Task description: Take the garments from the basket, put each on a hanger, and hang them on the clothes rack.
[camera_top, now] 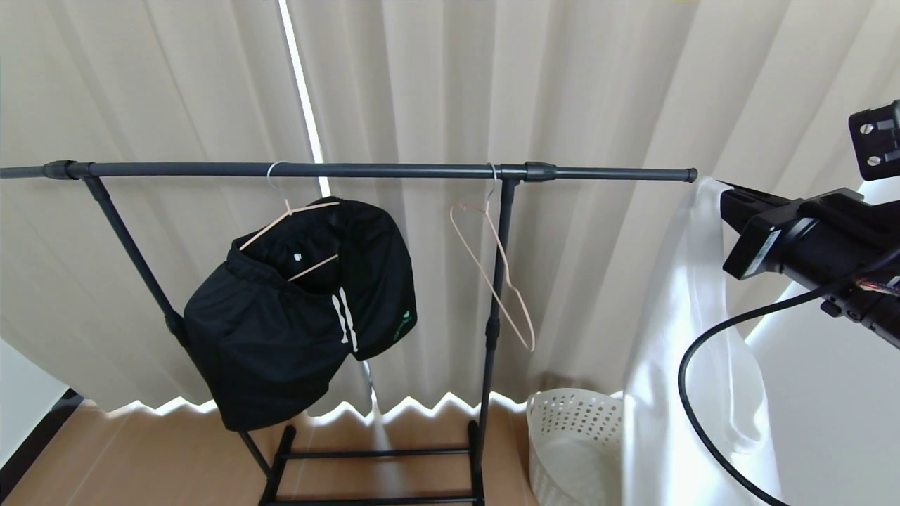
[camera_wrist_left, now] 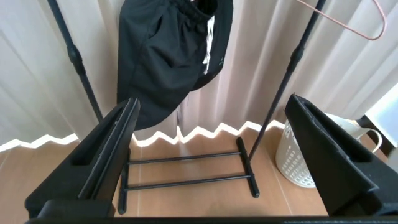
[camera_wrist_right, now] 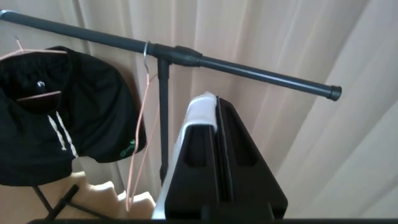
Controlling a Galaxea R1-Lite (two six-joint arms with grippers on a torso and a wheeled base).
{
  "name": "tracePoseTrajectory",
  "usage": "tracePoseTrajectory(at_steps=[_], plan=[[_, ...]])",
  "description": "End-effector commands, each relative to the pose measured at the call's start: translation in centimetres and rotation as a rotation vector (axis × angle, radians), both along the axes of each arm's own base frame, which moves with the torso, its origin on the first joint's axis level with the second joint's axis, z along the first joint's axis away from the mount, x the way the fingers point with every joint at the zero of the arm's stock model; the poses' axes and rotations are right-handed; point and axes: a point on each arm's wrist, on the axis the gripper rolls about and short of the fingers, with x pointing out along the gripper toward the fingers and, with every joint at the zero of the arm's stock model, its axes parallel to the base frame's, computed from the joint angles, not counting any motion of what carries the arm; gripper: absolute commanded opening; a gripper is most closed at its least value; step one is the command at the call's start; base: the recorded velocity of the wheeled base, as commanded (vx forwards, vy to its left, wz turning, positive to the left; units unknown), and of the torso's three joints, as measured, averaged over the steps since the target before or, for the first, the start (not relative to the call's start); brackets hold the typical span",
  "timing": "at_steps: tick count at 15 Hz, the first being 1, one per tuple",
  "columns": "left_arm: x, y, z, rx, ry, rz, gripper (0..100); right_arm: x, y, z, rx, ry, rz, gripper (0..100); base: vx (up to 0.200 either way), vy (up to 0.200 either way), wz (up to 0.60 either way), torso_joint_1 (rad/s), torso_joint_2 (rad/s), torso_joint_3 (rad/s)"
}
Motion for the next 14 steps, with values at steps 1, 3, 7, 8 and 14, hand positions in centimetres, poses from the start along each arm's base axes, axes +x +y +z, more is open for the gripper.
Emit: tracePoseTrajectory(at_steps=[1,3,7,8,14], plan=[[0.0,0.0,0.0,0.000,0.002,0.001,100,0.1,0.0,-0.1,-0.002,0.004,-0.001,0,0.000,0.000,0.00,0.000,0.00,0.000],[0.0,0.0,0.0,0.003,0.000,0.000,100,0.1,0.0,-0.2,-0.005,0.008,-0.001,0,0.000,0.000,0.00,0.000,0.00,0.000],[1.6,-0.3,0.1,0.143,0.183,-0.015,100,0.6,0.2,-0.2,-0.043,0.073,-0.004,0,0.000,0.000,0.00,0.000,0.00,0.000],[5.2,-1.0,3.8,0.179,0.319,-0.084,100,1.5,0.4,0.4,-0.107,0.247,-0.010,0,0.000,0.000,0.00,0.000,0.00,0.000],[19.6,-11.3,10.2,-0.099,0.522,-0.259,100,-2.0,-0.2,2.4,-0.057,0.576,0.002,0,0.000,0.000,0.00,0.000,0.00,0.000]])
